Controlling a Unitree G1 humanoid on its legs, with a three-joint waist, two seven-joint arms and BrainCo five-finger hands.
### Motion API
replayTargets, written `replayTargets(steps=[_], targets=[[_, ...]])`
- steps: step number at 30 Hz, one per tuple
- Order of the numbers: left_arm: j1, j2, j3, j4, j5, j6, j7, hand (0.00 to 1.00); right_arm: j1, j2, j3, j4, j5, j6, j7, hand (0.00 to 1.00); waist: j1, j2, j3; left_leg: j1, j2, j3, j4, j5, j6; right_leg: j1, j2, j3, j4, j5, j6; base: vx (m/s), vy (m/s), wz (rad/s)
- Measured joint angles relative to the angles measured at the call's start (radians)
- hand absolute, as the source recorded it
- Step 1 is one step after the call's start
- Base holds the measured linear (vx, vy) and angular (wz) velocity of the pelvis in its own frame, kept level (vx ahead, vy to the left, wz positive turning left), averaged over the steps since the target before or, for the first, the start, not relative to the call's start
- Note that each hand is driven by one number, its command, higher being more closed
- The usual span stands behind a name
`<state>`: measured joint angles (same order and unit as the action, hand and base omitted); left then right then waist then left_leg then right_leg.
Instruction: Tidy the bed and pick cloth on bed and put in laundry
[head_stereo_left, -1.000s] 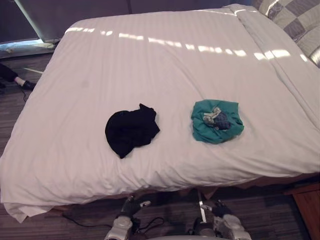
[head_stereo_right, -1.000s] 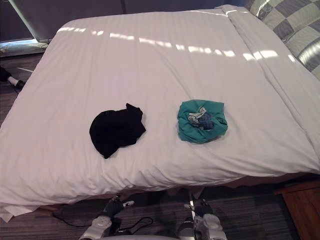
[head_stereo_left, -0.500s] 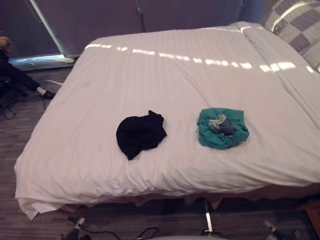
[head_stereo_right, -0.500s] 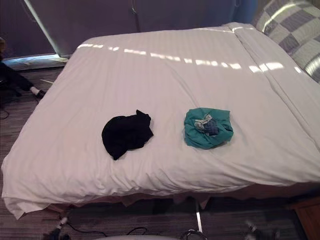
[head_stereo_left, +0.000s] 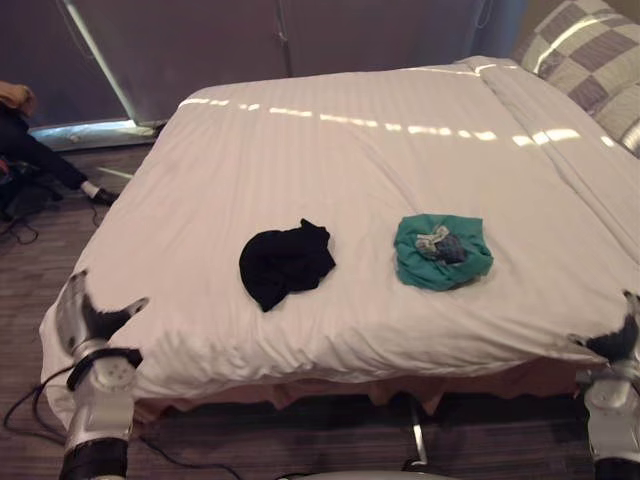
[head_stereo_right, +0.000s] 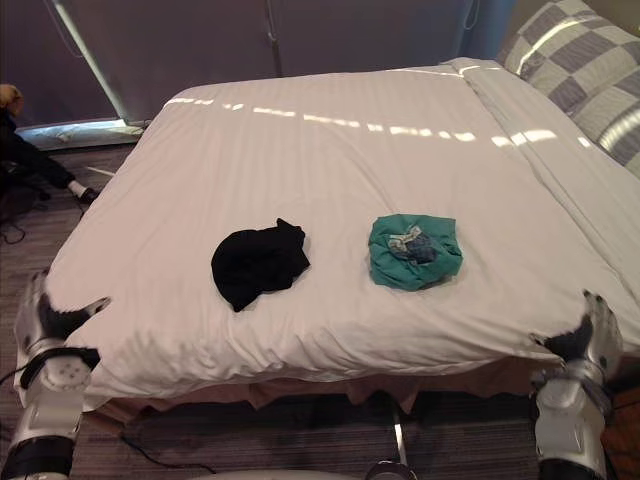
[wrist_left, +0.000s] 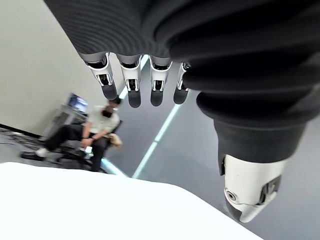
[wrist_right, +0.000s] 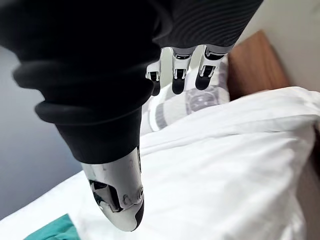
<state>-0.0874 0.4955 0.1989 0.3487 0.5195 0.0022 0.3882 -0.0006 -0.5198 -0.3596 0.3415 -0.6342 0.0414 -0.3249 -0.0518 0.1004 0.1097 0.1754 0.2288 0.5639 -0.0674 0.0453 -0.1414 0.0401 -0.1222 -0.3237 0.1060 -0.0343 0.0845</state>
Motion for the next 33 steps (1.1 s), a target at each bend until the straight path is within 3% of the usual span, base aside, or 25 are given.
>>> replayTargets(steps=[5,7,12,20,21,27,32,33], targets=[[-0.173,0.061,-0.166,-0.001,0.024,-0.023,-0.027,0.0,-0.164,-0.068,0.153,0.01,-0.028,-0.018,0.003,0.0,-0.017,-0.016,0.071,-0.048,-0.002,-0.014,0.003,0.004,0.008,-0.083,-0.01,0.023,0.063,-0.002,-0.005,-0.08,-0.003,-0.07],[-0.296,0.064,-0.229,0.006,0.024,-0.024,-0.039,0.0,-0.285,-0.097,0.223,0.036,-0.039,-0.019,0.003,0.0,-0.019,-0.03,0.117,-0.109,-0.009,-0.022,0.014,0.018,0.026,-0.152,-0.023,0.027,0.093,0.005,-0.014,-0.12,0.002,0.04],[-0.474,0.065,-0.274,0.061,0.024,-0.022,-0.038,0.0,-0.514,-0.152,0.32,0.037,-0.041,-0.014,0.001,0.0,-0.015,-0.014,0.208,-0.209,-0.017,-0.027,0.013,0.052,0.052,-0.268,-0.029,0.037,0.11,0.035,-0.029,-0.07,-0.015,0.01],[-0.664,0.066,-0.328,0.19,0.043,0.026,-0.039,0.0,-0.712,-0.163,0.429,0.037,-0.041,-0.009,0.001,0.0,-0.003,-0.021,0.323,-0.329,-0.017,-0.022,0.012,0.077,0.061,-0.379,-0.019,0.071,0.077,0.092,-0.047,0.0,-0.007,0.0],[-0.684,0.066,-0.33,0.206,0.043,0.034,-0.039,1.0,-0.731,-0.163,0.442,0.035,-0.041,-0.008,0.0,0.0,0.0,-0.024,0.329,-0.344,-0.019,-0.017,0.014,0.077,0.061,-0.395,-0.019,0.083,0.071,0.099,-0.045,0.01,0.01,-0.13],[-0.805,0.067,-0.37,0.353,0.126,0.054,-0.045,1.0,-0.836,-0.158,0.531,0.034,-0.041,0.014,-0.001,0.0,0.009,-0.054,0.348,-0.419,-0.016,-0.002,0.043,0.077,0.062,-0.469,-0.018,0.111,0.063,0.121,-0.047,0.02,-0.005,-0.07],[-0.895,0.077,-0.376,0.432,0.195,0.06,-0.044,1.0,-0.936,-0.125,0.593,0.013,-0.04,0.013,-0.003,0.0,0.01,-0.06,0.351,-0.449,-0.014,0.019,0.041,0.077,0.062,-0.5,-0.009,0.135,0.028,0.151,-0.041,-0.02,-0.014,-0.12],[-0.896,0.076,-0.376,0.427,0.2,0.06,-0.044,1.0,-0.947,-0.116,0.607,0.009,-0.039,0.013,-0.003,1.0,0.011,-0.06,0.351,-0.452,-0.014,0.022,0.034,0.077,0.062,-0.5,-0.005,0.138,0.009,0.162,-0.038,0.01,-0.006,-0.1]])
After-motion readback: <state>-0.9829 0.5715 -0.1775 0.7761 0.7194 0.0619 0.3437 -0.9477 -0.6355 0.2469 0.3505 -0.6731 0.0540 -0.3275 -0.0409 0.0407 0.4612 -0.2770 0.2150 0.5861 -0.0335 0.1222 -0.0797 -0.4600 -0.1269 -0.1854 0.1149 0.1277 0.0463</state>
